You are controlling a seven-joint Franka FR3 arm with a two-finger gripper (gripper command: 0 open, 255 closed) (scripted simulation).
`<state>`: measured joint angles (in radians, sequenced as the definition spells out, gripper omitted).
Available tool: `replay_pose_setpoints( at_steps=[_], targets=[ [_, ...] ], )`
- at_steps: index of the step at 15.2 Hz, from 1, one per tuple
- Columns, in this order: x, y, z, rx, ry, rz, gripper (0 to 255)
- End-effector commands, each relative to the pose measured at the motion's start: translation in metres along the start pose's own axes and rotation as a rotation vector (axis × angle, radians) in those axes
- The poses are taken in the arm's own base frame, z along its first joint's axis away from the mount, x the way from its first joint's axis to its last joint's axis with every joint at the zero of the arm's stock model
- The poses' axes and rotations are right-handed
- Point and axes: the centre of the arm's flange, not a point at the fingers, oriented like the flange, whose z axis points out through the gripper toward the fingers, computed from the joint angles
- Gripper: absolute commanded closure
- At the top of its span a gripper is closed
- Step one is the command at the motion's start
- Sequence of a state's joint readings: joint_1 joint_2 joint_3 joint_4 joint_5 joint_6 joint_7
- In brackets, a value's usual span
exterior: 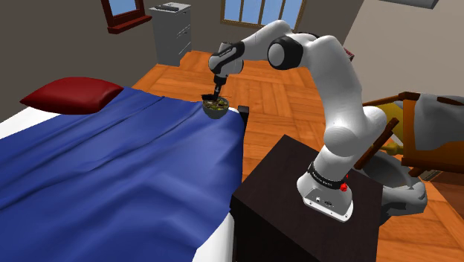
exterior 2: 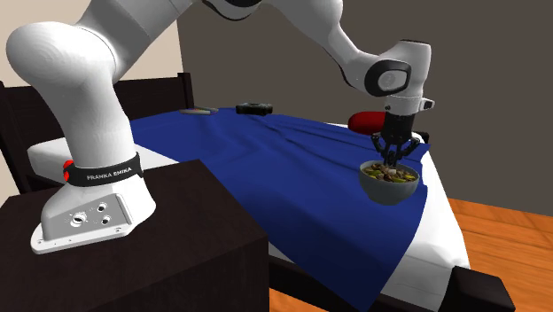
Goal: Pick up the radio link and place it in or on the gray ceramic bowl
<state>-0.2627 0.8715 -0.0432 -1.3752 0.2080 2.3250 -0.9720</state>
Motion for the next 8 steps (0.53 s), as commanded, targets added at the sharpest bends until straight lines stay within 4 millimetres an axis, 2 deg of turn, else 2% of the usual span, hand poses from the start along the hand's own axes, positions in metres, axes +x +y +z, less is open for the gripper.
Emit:
replay_pose_setpoints(
  at_steps=[1,6,7,8],
  targets=[
    [-0.0009,-0.0001,0.0015,0.0,0.0,0.0,255],
    [-0.0009,-0.0001,0.0015,0.0,0.0,0.0,255],
    [-0.0009,-0.0001,0.0015,0.0,0.0,0.0,0],
    [-0.0009,-0.0001,0.0015,0.0,0.0,0.0,0]
  ],
)
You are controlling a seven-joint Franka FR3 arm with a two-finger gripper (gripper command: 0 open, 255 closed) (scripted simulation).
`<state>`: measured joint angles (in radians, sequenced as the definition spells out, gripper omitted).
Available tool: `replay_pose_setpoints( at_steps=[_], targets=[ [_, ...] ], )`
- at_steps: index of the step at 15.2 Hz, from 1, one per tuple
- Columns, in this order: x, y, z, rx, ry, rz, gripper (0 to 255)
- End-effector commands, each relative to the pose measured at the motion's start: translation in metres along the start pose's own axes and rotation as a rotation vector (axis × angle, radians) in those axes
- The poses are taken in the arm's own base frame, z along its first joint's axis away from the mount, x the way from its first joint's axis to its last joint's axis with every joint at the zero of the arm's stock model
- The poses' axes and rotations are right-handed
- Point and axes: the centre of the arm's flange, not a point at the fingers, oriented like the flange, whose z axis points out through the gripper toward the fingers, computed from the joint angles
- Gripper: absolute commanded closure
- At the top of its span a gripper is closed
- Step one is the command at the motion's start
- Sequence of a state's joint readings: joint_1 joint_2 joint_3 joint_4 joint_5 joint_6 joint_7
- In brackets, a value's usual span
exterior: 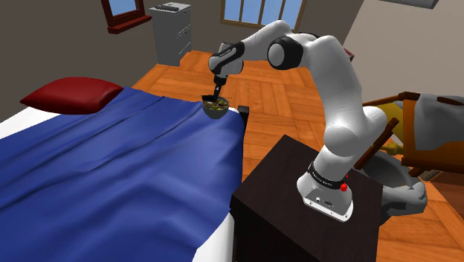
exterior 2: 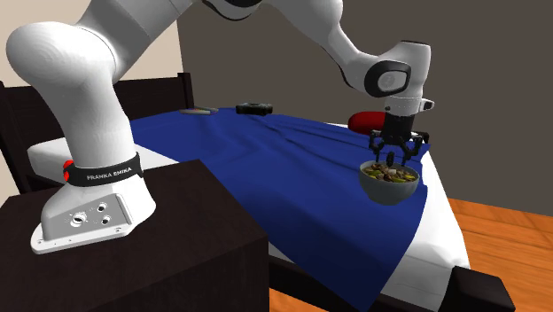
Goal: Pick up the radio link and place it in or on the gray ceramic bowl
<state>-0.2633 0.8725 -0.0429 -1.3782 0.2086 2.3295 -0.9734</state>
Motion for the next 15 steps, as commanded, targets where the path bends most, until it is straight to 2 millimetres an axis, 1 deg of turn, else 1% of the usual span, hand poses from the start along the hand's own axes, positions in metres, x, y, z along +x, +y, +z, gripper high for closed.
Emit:
replay_pose_setpoints(
  at_steps=[1,4,7,8,15],
  targets=[
    [0.0,0.0,0.0,0.0,0.0,0.0,0],
    [0.0,0.0,0.0,0.0,0.0,0.0,0],
    [0.0,0.0,-0.04,0.0,0.0,0.0,0],
    [0.0,0.0,-0.05,0.0,0.0,0.0,0],
    [0.0,0.0,-0.05,0.0,0.0,0.0,0]
  ],
)
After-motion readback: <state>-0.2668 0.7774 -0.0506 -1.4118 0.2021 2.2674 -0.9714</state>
